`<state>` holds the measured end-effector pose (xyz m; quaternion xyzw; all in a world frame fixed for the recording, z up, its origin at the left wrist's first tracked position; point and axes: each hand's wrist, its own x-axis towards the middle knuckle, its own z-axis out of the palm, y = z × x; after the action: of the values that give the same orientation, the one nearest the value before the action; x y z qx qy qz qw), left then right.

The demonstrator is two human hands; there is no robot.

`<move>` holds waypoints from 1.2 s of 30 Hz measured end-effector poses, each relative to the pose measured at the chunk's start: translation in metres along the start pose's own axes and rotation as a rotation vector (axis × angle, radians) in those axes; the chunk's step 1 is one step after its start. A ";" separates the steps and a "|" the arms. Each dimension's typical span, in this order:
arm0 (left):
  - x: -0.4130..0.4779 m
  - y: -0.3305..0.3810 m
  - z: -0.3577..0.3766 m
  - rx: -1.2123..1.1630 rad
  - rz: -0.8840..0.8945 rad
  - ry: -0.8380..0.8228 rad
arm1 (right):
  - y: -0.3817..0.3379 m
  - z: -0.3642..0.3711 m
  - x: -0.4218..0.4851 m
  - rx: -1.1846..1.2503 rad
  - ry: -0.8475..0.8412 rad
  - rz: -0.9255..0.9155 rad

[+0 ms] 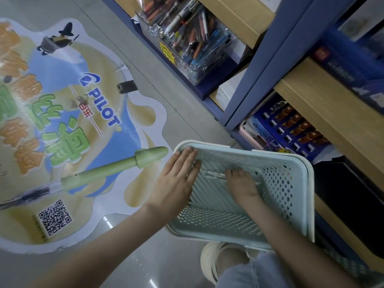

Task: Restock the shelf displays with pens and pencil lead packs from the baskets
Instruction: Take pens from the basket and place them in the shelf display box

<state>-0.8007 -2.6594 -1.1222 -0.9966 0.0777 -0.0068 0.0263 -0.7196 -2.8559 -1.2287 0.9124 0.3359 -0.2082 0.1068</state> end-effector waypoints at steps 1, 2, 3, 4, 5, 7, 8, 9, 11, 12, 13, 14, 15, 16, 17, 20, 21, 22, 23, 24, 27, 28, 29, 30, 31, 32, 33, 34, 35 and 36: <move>0.000 0.000 0.000 0.007 0.004 0.000 | 0.003 -0.002 -0.001 0.032 -0.024 -0.016; -0.001 -0.001 0.000 0.013 0.011 0.003 | 0.007 -0.004 -0.002 0.053 -0.029 -0.031; -0.001 0.000 0.000 0.020 0.023 0.010 | 0.009 -0.006 -0.003 0.045 -0.023 -0.060; -0.002 0.001 -0.002 0.032 0.034 0.013 | 0.009 -0.009 -0.005 0.040 -0.003 -0.090; -0.002 0.005 -0.003 0.044 0.045 0.012 | 0.009 -0.011 -0.006 0.039 0.027 -0.114; -0.001 0.017 -0.003 0.039 0.072 0.017 | 0.007 -0.017 -0.010 0.036 0.109 -0.156; 0.001 0.025 -0.003 0.026 0.090 0.019 | 0.007 -0.022 -0.013 0.040 0.185 -0.175; 0.004 0.032 -0.003 0.018 0.103 0.007 | 0.005 -0.028 -0.015 0.051 0.271 -0.184; 0.015 0.042 -0.004 0.035 0.105 -0.023 | 0.002 -0.044 -0.024 0.077 0.388 -0.187; 0.022 0.045 -0.004 0.047 0.094 -0.020 | 0.001 -0.054 -0.029 0.070 0.436 -0.192; 0.029 0.048 -0.007 0.040 0.082 -0.010 | 0.001 -0.067 -0.036 0.054 0.474 -0.196; 0.036 0.051 -0.009 0.013 0.084 0.007 | 0.003 -0.080 -0.043 0.038 0.506 -0.200; 0.043 0.054 -0.014 -0.012 0.100 0.034 | 0.006 -0.092 -0.050 0.021 0.536 -0.197; 0.050 0.058 -0.021 -0.026 0.124 0.068 | 0.011 -0.104 -0.056 0.006 0.563 -0.185; 0.056 0.061 -0.032 -0.032 0.139 0.086 | 0.017 -0.117 -0.064 -0.008 0.591 -0.171; 0.066 0.070 -0.079 0.006 0.179 0.149 | 0.040 -0.151 -0.095 -0.054 0.610 -0.185; 0.065 0.073 -0.098 0.029 0.202 0.180 | 0.047 -0.167 -0.111 -0.060 0.585 -0.190; 0.065 0.077 -0.113 0.049 0.222 0.222 | 0.053 -0.182 -0.126 -0.061 0.564 -0.184; 0.066 0.080 -0.128 0.060 0.233 0.270 | 0.058 -0.196 -0.140 -0.069 0.572 -0.170; 0.067 0.085 -0.146 0.065 0.247 0.330 | 0.062 -0.213 -0.156 -0.080 0.601 -0.142; 0.068 0.100 -0.203 0.044 0.274 0.475 | 0.070 -0.254 -0.200 -0.032 0.769 -0.054; 0.067 0.104 -0.222 0.046 0.284 0.531 | 0.072 -0.269 -0.217 0.016 0.817 -0.008; 0.066 0.107 -0.240 0.056 0.294 0.581 | 0.073 -0.284 -0.235 0.050 0.853 0.044; 0.062 0.110 -0.259 0.067 0.313 0.614 | 0.075 -0.297 -0.254 0.071 0.874 0.091; 0.058 0.112 -0.276 0.076 0.343 0.634 | 0.077 -0.308 -0.274 0.083 0.889 0.125; 0.053 0.115 -0.293 0.087 0.373 0.659 | 0.080 -0.318 -0.294 0.106 0.899 0.148; 0.048 0.118 -0.309 0.092 0.389 0.700 | 0.082 -0.326 -0.315 0.161 0.907 0.167; 0.043 0.121 -0.325 0.088 0.397 0.752 | 0.082 -0.334 -0.335 0.263 0.919 0.191; 0.039 0.126 -0.341 0.070 0.409 0.807 | 0.081 -0.343 -0.357 0.402 0.930 0.231; 0.035 0.132 -0.355 0.047 0.431 0.862 | 0.078 -0.351 -0.377 0.575 0.925 0.269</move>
<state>-0.7929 -2.8134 -0.7748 -0.8633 0.2863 -0.4154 0.0149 -0.8199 -3.0115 -0.7418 0.9360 0.1581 0.1459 -0.2788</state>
